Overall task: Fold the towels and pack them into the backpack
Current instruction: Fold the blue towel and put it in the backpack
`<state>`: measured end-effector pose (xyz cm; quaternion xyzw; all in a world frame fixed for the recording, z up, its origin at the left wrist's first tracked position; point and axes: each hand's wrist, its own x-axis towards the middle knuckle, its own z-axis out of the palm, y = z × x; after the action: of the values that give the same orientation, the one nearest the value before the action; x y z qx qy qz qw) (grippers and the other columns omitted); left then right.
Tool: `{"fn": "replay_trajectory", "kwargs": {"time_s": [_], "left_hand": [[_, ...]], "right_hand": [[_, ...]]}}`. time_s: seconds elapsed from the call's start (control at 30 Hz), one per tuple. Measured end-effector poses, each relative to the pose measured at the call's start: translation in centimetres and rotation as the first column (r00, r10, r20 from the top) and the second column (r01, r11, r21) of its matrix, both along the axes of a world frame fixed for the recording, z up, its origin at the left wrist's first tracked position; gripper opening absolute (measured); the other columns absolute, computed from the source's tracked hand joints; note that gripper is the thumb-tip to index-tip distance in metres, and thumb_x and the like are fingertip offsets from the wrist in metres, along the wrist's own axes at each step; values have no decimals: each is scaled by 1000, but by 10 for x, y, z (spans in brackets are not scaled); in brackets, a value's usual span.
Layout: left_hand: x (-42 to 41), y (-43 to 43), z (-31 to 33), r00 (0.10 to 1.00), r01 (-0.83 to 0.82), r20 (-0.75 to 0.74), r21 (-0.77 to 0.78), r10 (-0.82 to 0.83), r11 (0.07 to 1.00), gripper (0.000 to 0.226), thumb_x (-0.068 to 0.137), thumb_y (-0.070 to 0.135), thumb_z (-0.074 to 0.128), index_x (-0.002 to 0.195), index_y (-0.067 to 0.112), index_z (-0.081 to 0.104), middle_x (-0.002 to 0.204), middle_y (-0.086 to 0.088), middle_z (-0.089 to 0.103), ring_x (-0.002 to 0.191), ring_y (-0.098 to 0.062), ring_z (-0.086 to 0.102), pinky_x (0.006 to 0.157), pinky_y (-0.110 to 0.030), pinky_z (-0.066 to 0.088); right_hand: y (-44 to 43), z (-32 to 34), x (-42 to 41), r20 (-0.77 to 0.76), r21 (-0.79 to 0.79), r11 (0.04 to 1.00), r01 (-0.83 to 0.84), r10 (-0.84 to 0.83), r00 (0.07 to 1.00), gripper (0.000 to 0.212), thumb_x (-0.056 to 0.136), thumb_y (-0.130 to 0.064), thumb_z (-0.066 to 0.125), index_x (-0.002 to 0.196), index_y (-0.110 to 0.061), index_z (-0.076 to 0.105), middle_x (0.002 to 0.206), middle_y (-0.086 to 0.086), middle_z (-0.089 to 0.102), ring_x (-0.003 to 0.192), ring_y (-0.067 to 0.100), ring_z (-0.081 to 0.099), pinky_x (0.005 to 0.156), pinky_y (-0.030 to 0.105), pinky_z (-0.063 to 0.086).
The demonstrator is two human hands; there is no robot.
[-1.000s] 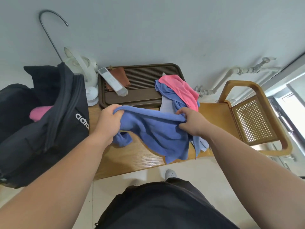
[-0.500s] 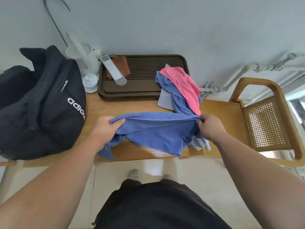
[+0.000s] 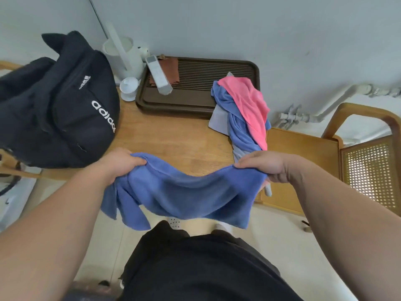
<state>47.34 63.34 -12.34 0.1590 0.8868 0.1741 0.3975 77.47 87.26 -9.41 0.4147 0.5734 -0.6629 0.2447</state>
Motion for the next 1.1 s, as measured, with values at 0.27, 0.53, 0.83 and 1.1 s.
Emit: {"fn": "replay_trajectory", "kwargs": {"time_s": [0.27,0.53,0.83,1.1], "left_hand": [[-9,3,-51,945,-28,-328,-106,-9,994,14,88,24,57,75,18,56,80,-6,62,77,-32,57,66,-33,42],[-49,33,-103,929,129,-335,-102,-156,986,23,96,36,57,81,19,51,81,-6,61,77,-31,57,65,-35,42],[-104,78,-113,917,196,-343,-53,-203,979,24,98,37,55,86,16,54,90,-11,62,80,-33,58,68,-39,48],[-66,89,-105,664,547,-576,-59,-476,835,43,88,33,68,126,16,55,121,-14,56,109,-38,51,89,-50,44]], "right_hand": [[13,-75,-44,160,679,716,-159,67,985,24,95,-22,56,90,-2,68,88,10,67,83,28,60,66,33,44],[21,-105,-62,433,674,616,-407,117,894,19,97,-25,54,80,-22,61,87,5,66,91,30,65,74,38,51],[49,-96,-105,370,754,634,-172,-193,909,17,94,-28,57,102,-15,65,101,10,71,91,32,70,79,34,56],[-5,-93,-138,154,862,488,-139,10,988,29,96,-34,55,120,-17,59,109,9,67,101,34,63,72,35,42]]}}
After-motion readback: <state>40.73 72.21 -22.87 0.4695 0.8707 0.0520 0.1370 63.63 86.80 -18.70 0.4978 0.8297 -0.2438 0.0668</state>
